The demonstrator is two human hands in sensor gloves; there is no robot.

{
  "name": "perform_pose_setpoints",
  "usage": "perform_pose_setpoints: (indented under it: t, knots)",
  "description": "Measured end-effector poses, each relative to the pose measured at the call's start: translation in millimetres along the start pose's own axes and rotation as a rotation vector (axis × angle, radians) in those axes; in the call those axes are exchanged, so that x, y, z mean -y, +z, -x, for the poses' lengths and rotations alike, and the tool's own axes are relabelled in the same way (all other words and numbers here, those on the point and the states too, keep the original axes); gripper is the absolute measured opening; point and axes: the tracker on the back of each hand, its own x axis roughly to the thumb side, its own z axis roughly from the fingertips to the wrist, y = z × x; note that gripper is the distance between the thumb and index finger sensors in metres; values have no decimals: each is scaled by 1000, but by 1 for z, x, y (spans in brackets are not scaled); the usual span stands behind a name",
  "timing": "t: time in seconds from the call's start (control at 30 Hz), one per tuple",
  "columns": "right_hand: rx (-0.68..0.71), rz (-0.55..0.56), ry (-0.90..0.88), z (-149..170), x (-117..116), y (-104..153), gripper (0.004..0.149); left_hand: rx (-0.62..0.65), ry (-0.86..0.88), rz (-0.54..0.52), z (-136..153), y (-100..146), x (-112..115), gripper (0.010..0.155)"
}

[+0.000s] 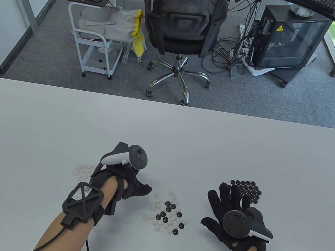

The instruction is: Go stone sorting task

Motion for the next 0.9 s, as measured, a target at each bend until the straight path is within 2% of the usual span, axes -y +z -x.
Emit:
perform_pose_setpoints:
  t: [0.27,0.37,0.43,0.57,0.63,0.9]
  knots:
    - [-2,10,6,0,1,1,85,18,-32,37,-12,-32,19,67]
    - [-7,-1,6,1,0,1,85,-42,-78,34,-10,-38,25,67]
    - [-12,-2,4,2,0,2,85,-40,-50,15,-6,-36,24,67]
    - [-17,17,2,2,4,5,85,-138,-14,-11,20,-24,13,67]
    - [-14,21,1,2,5,5,85,-194,36,-21,44,-12,6,67]
    - [-29,11,0,7,5,6,85,-317,124,-44,110,26,9,67]
